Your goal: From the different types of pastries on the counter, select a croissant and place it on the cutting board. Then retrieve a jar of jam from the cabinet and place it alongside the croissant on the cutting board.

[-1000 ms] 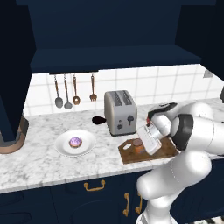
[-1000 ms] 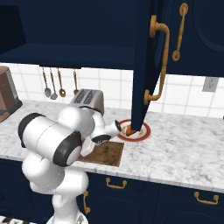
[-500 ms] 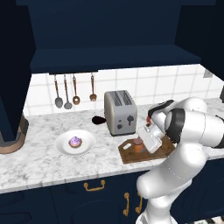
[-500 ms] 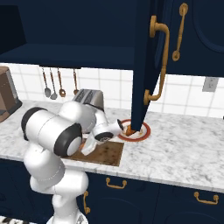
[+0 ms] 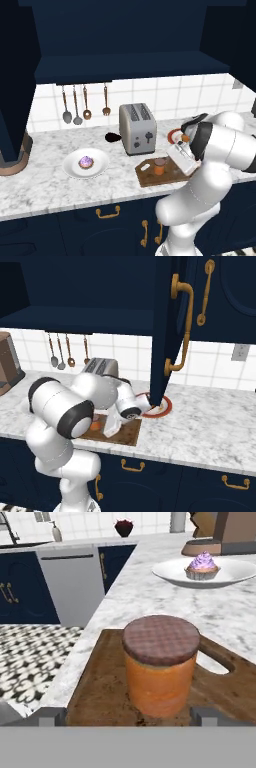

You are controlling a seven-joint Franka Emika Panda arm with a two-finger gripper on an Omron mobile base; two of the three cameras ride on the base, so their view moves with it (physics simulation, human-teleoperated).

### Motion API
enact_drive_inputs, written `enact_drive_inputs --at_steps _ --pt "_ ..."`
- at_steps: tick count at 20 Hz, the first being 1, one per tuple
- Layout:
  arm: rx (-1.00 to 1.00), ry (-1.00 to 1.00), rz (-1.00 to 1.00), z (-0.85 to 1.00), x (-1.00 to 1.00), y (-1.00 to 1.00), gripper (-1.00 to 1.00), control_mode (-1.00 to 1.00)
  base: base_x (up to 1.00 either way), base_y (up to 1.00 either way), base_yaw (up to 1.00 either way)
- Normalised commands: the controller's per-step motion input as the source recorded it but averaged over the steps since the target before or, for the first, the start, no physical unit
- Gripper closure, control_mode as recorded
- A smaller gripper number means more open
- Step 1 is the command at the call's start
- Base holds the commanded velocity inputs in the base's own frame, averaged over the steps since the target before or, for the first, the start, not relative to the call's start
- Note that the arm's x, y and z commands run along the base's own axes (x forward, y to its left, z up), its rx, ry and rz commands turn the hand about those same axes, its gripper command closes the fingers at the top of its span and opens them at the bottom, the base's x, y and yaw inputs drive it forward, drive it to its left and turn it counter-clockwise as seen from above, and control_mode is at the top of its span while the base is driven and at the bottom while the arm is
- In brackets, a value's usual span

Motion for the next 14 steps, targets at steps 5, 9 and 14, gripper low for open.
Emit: enact_drive_inputs --at_steps 5,9,14 --pt "0.09 0.00 0.13 0.39 0.08 -0.44 -1.00 -1.00 0.00 0.00 0.00" --pt "0.02 -0.09 0.16 0.44 0.07 -0.12 -1.00 -1.00 0.00 0.00 0.00" --pt "-0.01 -0.21 0.32 0.33 0.00 -0.31 -1.00 -1.00 0.00 0.00 0.00"
